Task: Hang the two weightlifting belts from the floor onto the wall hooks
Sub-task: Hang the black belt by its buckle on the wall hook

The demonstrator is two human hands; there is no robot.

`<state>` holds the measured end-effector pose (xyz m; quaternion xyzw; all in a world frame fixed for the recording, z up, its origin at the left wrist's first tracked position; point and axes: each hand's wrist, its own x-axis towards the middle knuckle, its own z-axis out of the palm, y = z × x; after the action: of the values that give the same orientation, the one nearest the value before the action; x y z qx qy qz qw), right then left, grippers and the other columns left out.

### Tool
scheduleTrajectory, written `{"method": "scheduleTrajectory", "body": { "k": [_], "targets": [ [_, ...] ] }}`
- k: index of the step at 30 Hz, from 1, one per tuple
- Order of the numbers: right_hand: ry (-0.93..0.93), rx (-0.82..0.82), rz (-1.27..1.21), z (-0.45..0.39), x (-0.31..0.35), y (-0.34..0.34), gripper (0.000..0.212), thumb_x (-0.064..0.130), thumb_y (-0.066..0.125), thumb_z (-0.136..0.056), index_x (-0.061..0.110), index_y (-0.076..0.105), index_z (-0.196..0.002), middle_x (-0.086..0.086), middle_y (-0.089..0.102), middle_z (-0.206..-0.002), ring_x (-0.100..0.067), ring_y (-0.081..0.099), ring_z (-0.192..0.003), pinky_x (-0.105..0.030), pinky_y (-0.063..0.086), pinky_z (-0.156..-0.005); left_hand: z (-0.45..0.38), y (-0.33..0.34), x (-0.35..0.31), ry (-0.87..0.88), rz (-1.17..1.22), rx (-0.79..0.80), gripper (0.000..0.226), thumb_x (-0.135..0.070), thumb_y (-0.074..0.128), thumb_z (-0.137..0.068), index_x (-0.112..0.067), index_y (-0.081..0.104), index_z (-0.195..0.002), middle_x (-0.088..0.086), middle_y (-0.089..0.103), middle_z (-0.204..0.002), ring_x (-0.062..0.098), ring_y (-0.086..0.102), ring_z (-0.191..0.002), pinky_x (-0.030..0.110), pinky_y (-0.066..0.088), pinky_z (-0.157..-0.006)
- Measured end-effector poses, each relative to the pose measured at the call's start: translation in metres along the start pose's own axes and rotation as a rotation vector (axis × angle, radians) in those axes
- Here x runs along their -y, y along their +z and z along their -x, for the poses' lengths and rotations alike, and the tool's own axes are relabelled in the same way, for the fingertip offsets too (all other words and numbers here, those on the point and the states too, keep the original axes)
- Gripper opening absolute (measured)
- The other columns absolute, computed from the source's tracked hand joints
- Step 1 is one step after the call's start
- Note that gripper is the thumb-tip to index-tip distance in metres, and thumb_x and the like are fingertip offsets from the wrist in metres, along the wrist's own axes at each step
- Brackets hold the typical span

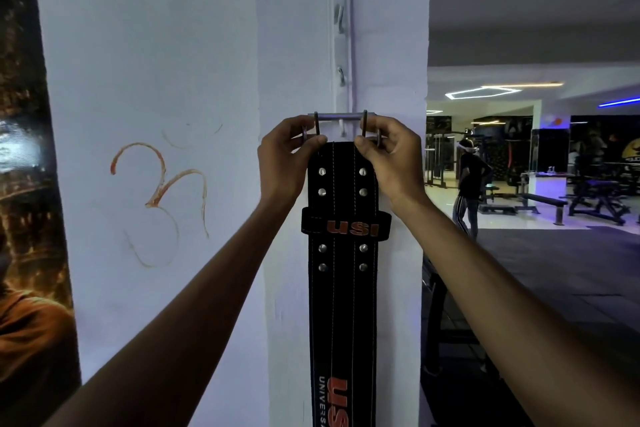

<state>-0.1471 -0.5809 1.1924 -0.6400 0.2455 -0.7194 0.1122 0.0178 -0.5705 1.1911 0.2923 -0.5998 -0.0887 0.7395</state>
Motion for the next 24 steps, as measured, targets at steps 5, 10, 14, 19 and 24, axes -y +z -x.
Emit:
{"method": "scheduleTrajectory", "body": {
  "k": [5,10,14,19,24],
  "targets": [
    [-0.013,-0.019,-0.063,0.009,-0.011,0.0,0.021,0.006,0.07,-0.088,0.012,0.062,-0.106,0.001,0.069,-0.102,-0.011,0.067,-0.096,-0.02,0.053,-0.087,0.009,0.0,0.004,-0.028,0.04,0.022,0.036,-0.012,0.075,-0.087,-0.02,0.061,-0.118,0.007,0.076,-0.099,0.021,0.075,-0.078,0.039,0.063,-0.071],
    [-0.019,-0.026,-0.057,0.01,-0.007,0.0,0.027,0.008,0.067,-0.09,0.013,0.054,-0.112,-0.008,0.069,-0.086,-0.013,0.065,-0.079,-0.027,0.053,-0.076,0.012,0.003,0.0,-0.063,0.024,0.006,0.038,-0.017,0.073,-0.09,-0.025,0.065,-0.126,0.007,0.076,-0.098,0.024,0.076,-0.081,0.042,0.063,-0.076],
    [0.036,-0.049,-0.039,0.011,-0.004,0.002,0.035,0.016,0.066,-0.091,0.024,0.053,-0.122,-0.024,0.068,-0.084,-0.023,0.063,-0.072,-0.028,0.049,-0.067,0.012,0.005,-0.002,-0.122,0.035,-0.005,0.033,-0.019,0.07,-0.088,-0.026,0.068,-0.12,0.008,0.076,-0.095,0.018,0.071,-0.072,0.041,0.059,-0.071],
    [0.07,-0.084,0.007,0.01,-0.002,0.002,0.034,0.021,0.069,-0.089,0.022,0.06,-0.121,-0.012,0.073,-0.087,-0.018,0.068,-0.077,-0.025,0.053,-0.072,0.012,0.008,-0.01,-0.157,0.017,-0.009,0.036,-0.023,0.069,-0.086,-0.029,0.061,-0.121,0.006,0.075,-0.092,0.017,0.068,-0.071,0.041,0.059,-0.072],
    [0.009,-0.101,-0.035,0.03,-0.009,-0.003,0.046,0.023,0.068,-0.091,0.02,0.053,-0.134,-0.008,0.072,-0.103,-0.014,0.07,-0.095,-0.021,0.056,-0.084,0.03,-0.004,0.002,-0.225,0.045,0.039,0.039,-0.041,0.071,-0.088,-0.025,0.063,-0.122,0.003,0.077,-0.105,0.017,0.075,-0.095,0.048,0.062,-0.089]
  ]
}}
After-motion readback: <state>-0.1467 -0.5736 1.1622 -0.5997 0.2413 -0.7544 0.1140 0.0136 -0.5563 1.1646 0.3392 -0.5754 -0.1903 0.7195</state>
